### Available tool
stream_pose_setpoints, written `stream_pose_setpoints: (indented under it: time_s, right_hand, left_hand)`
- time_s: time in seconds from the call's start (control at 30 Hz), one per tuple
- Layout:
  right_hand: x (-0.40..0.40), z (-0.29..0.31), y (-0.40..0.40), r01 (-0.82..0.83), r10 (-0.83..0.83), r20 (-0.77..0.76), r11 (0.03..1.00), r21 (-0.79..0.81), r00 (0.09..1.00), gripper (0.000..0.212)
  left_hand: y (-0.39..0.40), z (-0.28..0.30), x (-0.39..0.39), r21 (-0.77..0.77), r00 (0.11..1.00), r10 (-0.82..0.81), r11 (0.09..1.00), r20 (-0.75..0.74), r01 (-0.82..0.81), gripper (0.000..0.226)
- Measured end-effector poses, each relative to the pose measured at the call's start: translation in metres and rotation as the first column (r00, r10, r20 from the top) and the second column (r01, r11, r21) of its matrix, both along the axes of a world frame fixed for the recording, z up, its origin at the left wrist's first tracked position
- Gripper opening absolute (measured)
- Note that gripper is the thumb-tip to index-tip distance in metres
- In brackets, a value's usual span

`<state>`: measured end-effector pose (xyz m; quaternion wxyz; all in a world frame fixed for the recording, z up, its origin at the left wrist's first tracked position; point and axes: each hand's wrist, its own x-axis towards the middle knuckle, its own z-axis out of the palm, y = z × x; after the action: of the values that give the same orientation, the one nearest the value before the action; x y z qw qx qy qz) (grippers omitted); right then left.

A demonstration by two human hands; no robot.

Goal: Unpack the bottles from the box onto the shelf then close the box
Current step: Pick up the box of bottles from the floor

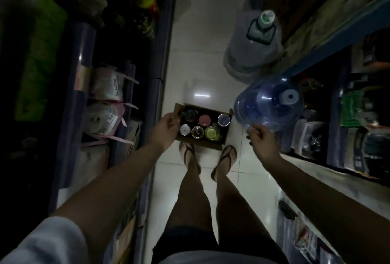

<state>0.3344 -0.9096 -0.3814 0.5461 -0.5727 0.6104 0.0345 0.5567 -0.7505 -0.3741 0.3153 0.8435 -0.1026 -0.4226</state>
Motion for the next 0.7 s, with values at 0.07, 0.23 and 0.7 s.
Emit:
stream_pose_setpoints:
  time_s: [0.07,0.23,0.7]
  right_hand:
    - [0.009,-0.030,-0.001,0.033,-0.033,0.003,0.999,0.014,0.999,0.030]
    - [0.026,-0.131,0.004,0.096,-0.098,-0.035,0.994,-0.052,0.995,0.042]
    - [0.051,-0.341,0.044,0.189,-0.216,-0.137,0.964,-0.185,0.967,0.058]
  left_hand:
    - [-0.006,-0.031,0.010,-0.029,1.000,-0.015,0.999,-0.027,0.015,0.034]
    - [-0.011,-0.132,0.043,-0.144,0.999,0.024,0.989,-0.024,-0.027,0.041]
    - [0.032,-0.348,0.087,-0.065,0.999,0.039,0.997,-0.029,-0.040,0.059]
